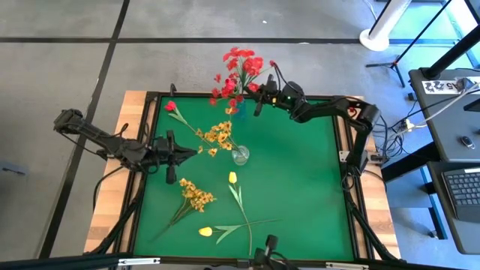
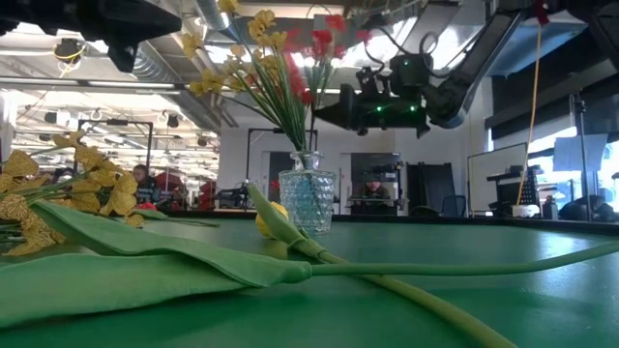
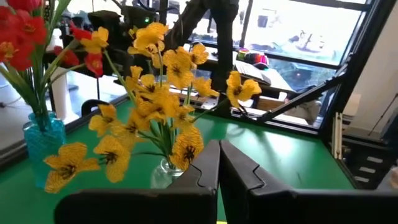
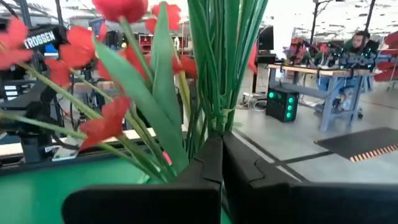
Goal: Sort flowers into vase by color
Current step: Put the red flowers into the blue vase
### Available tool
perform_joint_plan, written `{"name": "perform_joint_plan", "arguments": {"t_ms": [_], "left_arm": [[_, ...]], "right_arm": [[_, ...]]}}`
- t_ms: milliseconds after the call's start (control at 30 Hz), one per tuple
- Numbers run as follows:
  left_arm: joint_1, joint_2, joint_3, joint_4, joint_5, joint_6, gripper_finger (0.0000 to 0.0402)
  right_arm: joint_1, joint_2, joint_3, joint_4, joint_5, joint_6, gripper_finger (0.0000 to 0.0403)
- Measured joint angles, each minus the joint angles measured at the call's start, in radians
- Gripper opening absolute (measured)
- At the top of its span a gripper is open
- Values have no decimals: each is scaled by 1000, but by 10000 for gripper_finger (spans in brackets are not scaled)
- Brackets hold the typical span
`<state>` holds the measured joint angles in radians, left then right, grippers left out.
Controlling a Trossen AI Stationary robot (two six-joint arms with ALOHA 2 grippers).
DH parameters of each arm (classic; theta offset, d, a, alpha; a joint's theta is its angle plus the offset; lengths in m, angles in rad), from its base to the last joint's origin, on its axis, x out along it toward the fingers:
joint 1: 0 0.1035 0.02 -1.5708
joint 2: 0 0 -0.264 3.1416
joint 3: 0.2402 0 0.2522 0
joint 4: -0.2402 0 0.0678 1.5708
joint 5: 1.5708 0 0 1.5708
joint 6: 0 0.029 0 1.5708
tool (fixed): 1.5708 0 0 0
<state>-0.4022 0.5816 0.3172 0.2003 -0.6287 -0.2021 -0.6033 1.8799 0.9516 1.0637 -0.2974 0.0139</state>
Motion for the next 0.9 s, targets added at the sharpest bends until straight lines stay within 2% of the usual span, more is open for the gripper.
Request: {"name": "perform_joint_plan", "arguments": {"t_ms": [167,567,733,800,900], "left_arm": [[0,0,0,0,6,-28,0],[0,0,0,0,3,-32,0],[0,0,0,0,-7,-29,0],[0,0,0,-1,-18,-28,0],[0,0,0,-3,-49,-29,0]], "right_arm": [[0,21,0,-33,-1,-16,0],[0,22,0,-276,-37,-26,0],[0,20,1,-312,-37,-27,2],[0,19,1,-310,-38,-27,11],[1,19,0,-303,-66,-26,46]]}}
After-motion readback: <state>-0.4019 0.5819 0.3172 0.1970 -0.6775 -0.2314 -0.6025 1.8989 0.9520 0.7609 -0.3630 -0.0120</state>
